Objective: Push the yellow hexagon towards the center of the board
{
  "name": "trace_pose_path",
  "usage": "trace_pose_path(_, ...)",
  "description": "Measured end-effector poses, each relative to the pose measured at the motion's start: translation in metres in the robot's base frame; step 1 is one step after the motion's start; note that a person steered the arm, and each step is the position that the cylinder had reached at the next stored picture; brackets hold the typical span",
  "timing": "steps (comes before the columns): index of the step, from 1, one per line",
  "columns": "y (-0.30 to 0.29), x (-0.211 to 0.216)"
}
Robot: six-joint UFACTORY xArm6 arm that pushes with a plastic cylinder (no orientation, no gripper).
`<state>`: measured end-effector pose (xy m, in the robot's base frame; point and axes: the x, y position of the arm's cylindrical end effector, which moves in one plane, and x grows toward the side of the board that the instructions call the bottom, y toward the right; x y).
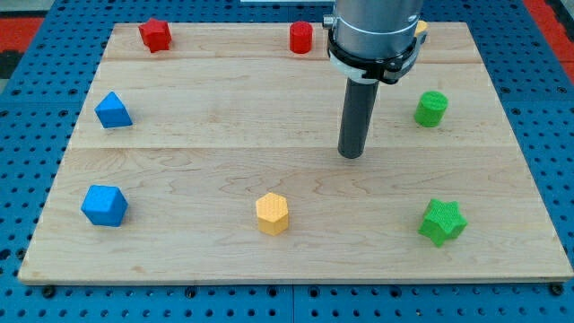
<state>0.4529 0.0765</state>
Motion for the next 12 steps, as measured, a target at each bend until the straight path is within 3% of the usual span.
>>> trace_pose_path(3, 0.000, 0.000)
trace_pose_path(4, 0.027, -0.018)
trace_pose_path(5, 0.094, -0.021)
trace_pose_path(6, 0.114, 0.017)
trace_pose_path(7, 0.174, 0.043)
trace_pose_path(8, 0.174, 0.152)
trace_pose_path(9, 0.163, 0.165)
trace_pose_path(12, -0.120, 0.145)
